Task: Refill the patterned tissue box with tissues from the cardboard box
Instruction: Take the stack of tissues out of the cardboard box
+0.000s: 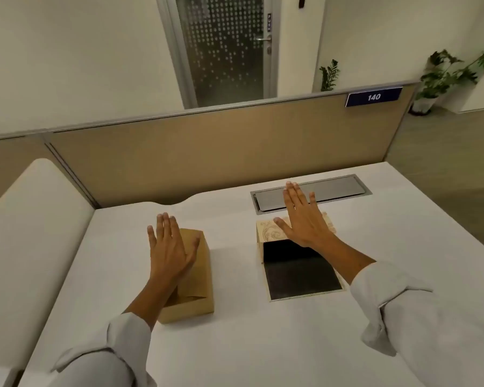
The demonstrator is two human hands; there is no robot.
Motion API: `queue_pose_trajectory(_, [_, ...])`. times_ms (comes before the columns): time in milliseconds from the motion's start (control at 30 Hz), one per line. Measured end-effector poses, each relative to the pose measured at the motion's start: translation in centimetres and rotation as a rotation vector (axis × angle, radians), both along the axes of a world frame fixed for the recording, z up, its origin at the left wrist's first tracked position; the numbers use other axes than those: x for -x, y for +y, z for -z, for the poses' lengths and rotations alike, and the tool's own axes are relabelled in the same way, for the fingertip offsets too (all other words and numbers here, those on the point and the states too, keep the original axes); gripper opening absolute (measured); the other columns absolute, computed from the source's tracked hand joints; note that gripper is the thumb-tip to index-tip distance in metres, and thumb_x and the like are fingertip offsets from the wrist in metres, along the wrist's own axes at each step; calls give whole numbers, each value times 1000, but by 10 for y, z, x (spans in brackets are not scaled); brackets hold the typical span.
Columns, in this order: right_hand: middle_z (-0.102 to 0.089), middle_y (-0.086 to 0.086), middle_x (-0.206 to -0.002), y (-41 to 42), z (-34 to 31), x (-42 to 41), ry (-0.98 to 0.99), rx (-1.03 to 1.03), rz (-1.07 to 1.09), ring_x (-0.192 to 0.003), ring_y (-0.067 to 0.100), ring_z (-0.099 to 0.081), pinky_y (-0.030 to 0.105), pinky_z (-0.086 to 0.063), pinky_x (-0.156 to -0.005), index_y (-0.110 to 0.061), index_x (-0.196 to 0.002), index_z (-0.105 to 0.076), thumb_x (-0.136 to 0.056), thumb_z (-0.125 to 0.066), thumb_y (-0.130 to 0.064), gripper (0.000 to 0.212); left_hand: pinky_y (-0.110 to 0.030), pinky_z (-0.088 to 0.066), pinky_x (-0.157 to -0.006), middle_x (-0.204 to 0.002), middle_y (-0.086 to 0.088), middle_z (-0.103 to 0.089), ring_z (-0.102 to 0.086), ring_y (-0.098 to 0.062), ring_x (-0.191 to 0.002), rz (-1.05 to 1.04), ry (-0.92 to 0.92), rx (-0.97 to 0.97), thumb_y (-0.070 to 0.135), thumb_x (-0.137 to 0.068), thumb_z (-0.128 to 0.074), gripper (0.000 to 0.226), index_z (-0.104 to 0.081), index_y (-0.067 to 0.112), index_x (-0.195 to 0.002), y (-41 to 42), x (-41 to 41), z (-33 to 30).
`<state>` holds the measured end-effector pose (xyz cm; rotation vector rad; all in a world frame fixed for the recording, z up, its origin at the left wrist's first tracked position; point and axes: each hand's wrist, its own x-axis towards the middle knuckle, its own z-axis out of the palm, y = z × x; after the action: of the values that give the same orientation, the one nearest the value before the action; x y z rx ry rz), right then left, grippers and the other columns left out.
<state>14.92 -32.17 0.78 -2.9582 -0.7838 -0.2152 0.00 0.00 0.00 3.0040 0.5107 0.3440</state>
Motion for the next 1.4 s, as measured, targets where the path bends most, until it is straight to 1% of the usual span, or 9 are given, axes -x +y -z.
queue_pose_trajectory(133, [14,10,-165,7,13,2,28,41,27,-152,26,15,55,4,-122,-12,-155,11,-95,-18,-67,87,-56,-36,-108,-146,-20,-45,-41,-39,-133,-137,112,145,64,-90,-34,80,-31,4,-144,-5,12,16])
queue_pose_trajectory(433, [-18,8,-165,104,-14,31,90,-263,-263,-153,25,-13,49,-12,-123,-11,-154,-28,-100,-31,-54,69,-43,-53,-74,-86,-10,-62,-62,-28,-83,-316,157,678,41,-92,-55,34,-56,6,-91,-3,5,3])
queue_pose_trajectory(600, [-76,8,-99,179,-39,76,287,-533,-471,-84,22,-69,38,-60,-76,-11,-105,-72,-95,-50,-28,30,-26,-53,-54,-86,-14,-71,-66,-25,-73,-125,81,1059,21,-99,-38,33,-65,4,-91,-11,9,-11])
queue_pose_trajectory(800, [-64,8,-85,242,-16,107,554,-211,-222,-73,24,-63,28,-49,-62,-9,-94,-66,-95,-54,-17,14,-22,-48,-69,-87,-13,-65,-62,-28,-81,178,134,907,0,-96,-42,19,-61,0,-98,-7,40,8])
queue_pose_trajectory(967, [-57,10,-82,239,7,101,529,217,-229,-65,21,-51,32,-41,-62,-6,-93,-64,-92,-57,-9,7,-47,-32,-110,-131,-13,-57,-42,-34,-128,117,447,167,28,-98,-37,38,-55,10,-126,13,45,23])
queue_pose_trajectory(1067, [-66,14,-100,239,17,102,407,289,-279,-87,28,-61,35,-42,-65,-6,-96,-65,-91,-54,-2,13,-45,-27,-113,-132,-13,-57,-42,-33,-128,44,453,73,35,-101,-30,42,-53,12,-127,30,49,30])
queue_pose_trajectory(1167, [-66,15,-108,243,27,104,323,265,-314,-97,31,-59,38,-43,-68,-10,-94,-57,-90,-51,1,14,-44,-30,-113,-114,-11,-65,-58,-27,-109,32,396,163,34,-102,-29,41,-62,13,-112,48,59,26])
queue_pose_trajectory(1233, [-57,16,-132,244,38,104,322,152,-298,-100,30,-60,40,-52,-74,-7,-124,-51,-91,-51,1,34,-40,-44,-97,-89,-8,-69,-64,-21,-82,24,233,401,32,-102,-36,37,-64,14,-86,58,64,19])
queue_pose_trajectory(1400, [9,1,-167,252,45,91,441,-16,-187,-76,10,-55,19,-51,-62,-20,-158,2,-90,-57,3,92,-26,-48,-54,-68,-2,-67,-60,-8,-63,-173,75,877,27,-90,-66,30,-70,10,-64,81,70,8])
